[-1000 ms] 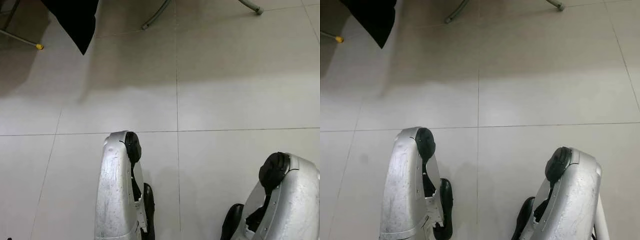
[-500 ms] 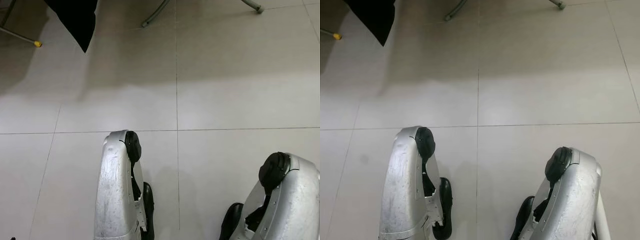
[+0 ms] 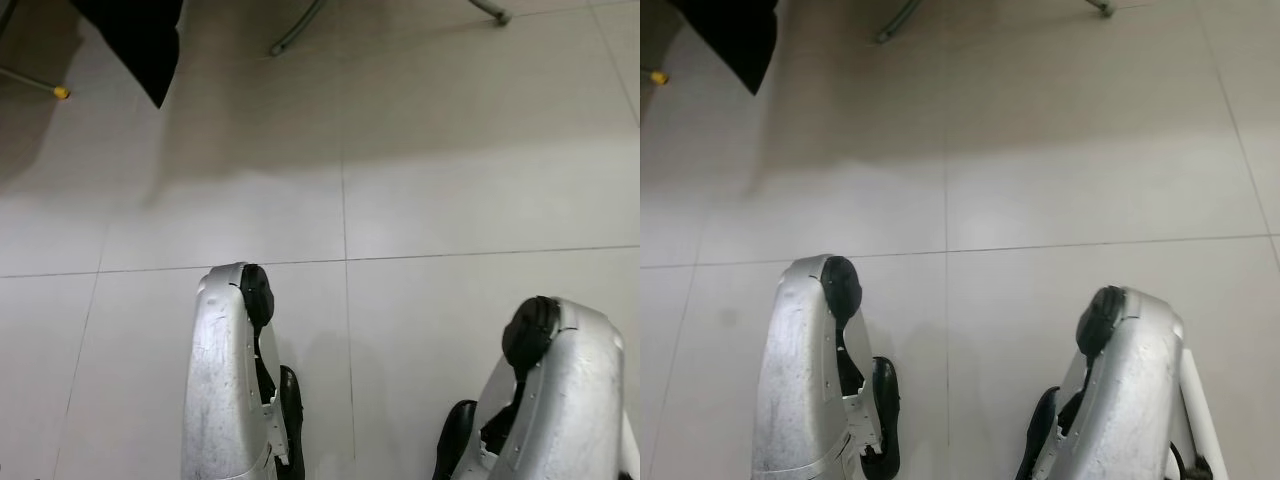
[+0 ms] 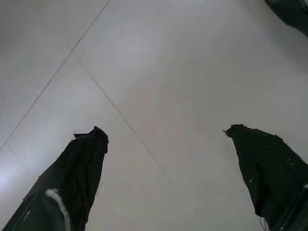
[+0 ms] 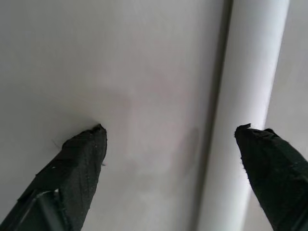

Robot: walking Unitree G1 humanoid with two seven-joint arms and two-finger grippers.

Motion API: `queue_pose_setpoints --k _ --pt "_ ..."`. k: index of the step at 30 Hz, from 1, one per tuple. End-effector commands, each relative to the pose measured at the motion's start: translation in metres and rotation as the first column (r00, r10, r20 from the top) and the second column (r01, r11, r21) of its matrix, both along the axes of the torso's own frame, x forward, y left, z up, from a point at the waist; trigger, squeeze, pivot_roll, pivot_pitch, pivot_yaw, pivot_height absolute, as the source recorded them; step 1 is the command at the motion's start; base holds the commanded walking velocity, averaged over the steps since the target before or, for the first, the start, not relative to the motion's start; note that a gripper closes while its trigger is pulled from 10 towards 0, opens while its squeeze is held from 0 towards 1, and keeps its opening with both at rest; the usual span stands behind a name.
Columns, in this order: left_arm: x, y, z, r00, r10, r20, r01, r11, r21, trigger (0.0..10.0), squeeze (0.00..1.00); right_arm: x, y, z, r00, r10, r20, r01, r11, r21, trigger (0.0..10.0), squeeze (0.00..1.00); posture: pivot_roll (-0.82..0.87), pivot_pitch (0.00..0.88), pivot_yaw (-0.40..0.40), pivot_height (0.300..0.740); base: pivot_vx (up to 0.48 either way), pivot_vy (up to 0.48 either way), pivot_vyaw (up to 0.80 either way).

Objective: Building children table

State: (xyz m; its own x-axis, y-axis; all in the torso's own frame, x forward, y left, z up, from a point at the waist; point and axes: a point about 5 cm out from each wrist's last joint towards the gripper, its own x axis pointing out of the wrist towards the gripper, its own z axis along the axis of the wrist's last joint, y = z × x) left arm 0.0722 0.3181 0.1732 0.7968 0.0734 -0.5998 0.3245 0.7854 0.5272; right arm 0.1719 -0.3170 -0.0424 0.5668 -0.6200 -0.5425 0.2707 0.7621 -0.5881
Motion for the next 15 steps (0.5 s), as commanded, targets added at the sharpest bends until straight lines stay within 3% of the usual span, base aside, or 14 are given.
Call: queue_pose_setpoints --k 1,7,10,15 --pt "-0.007 0.003 -0.01 0.998 0.044 -0.042 -0.045 0.999 -0.013 10.0 0.0 0.005 0.036 -0.015 0.998 0.065 -0.018 -0.063 0.994 0.089 10.0 1.0 0.4 0.45 0.191 0.3 0.0 0.0 0.0" --pt "0.001 -0.005 -0.023 0.999 0.041 -0.016 -0.042 0.997 -0.06 10.0 0.0 0.054 0.051 0.027 0.967 0.154 0.203 -0.165 0.986 0.036 10.0 1.0 0.34 0.427 0.164 0.3 0.0 0.0 0.0" --pt "0.007 -0.01 -0.03 0.999 0.042 0.0 -0.042 0.996 -0.081 10.0 0.0 0.064 0.048 0.045 0.952 0.144 0.269 -0.151 0.989 0.002 10.0 1.0 0.32 0.411 0.146 0.3 0.0 0.0 0.0" --pt "0.015 -0.016 -0.037 0.998 0.052 0.038 -0.048 0.993 -0.111 10.0 0.0 0.071 0.03 0.075 0.933 0.032 0.358 -0.011 0.998 -0.061 10.0 1.0 0.28 0.382 0.12 0.31 0.0 0.0 0.0"
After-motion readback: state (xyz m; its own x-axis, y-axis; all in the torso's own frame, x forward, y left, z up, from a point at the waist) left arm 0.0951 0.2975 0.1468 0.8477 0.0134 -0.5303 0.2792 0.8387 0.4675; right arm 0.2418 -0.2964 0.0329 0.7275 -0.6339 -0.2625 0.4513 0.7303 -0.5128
